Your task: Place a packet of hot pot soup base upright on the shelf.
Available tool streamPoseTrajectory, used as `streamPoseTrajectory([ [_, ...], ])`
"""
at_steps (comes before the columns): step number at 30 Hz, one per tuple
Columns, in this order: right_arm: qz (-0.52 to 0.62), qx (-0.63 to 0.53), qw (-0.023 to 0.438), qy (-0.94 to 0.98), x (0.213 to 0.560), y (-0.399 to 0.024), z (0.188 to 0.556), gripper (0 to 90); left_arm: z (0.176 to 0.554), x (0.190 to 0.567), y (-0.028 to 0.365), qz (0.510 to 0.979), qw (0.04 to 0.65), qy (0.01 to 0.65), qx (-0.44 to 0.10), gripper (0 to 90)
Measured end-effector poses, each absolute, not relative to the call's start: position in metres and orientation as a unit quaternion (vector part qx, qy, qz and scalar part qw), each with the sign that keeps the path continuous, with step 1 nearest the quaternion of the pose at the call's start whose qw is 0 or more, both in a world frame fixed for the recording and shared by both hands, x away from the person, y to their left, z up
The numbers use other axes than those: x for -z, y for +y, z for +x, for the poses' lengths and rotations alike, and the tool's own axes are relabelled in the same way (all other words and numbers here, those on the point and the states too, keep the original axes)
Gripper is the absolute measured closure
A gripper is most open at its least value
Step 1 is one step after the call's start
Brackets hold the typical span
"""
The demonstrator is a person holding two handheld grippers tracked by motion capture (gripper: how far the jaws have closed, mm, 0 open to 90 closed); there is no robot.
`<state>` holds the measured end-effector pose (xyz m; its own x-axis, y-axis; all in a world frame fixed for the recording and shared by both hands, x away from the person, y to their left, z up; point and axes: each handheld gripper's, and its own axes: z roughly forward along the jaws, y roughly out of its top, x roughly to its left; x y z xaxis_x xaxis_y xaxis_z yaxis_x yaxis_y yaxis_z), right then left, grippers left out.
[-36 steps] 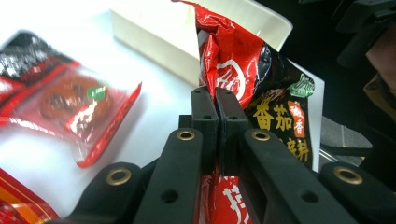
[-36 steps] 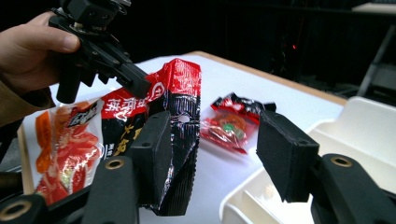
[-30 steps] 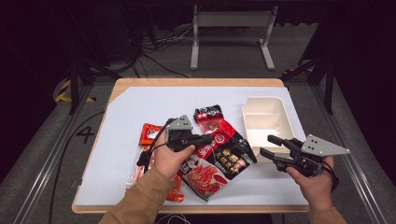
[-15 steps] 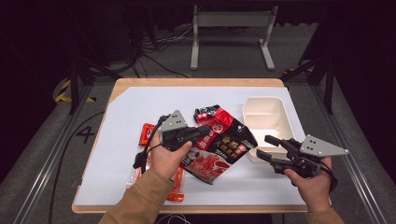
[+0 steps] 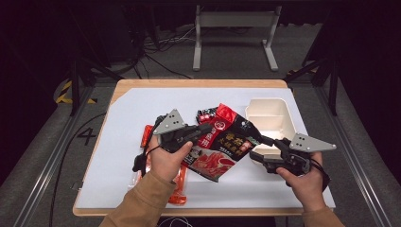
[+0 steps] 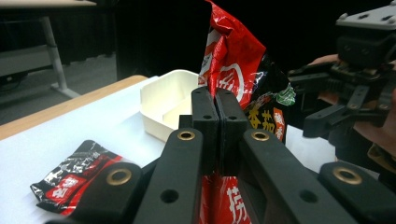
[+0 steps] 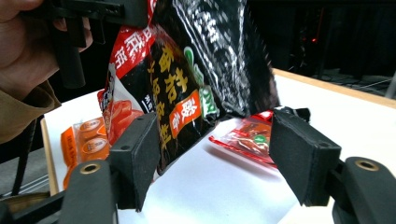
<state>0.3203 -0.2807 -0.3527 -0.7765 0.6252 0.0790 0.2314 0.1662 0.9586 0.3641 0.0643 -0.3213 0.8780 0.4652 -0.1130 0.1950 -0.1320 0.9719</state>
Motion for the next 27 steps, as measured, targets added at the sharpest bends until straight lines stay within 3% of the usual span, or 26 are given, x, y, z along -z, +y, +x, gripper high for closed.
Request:
streamPoseTrajectory([
  [16,0.268,-0.577,0.136,0.759,0.354,-0.255,0.333,34.6,0.358,0.319,0.059,0.737,0.633,0.209,-0.112,88.8],
  [20,0.275,-0.582,0.132,0.754,0.353,-0.253,0.336,39.8,0.357,0.320,0.057,0.737,0.633,0.208,-0.113,88.8],
  [27,0.299,-0.581,0.111,0.749,0.349,-0.254,0.338,57.6,0.358,0.324,0.054,0.741,0.630,0.208,-0.108,88.6],
])
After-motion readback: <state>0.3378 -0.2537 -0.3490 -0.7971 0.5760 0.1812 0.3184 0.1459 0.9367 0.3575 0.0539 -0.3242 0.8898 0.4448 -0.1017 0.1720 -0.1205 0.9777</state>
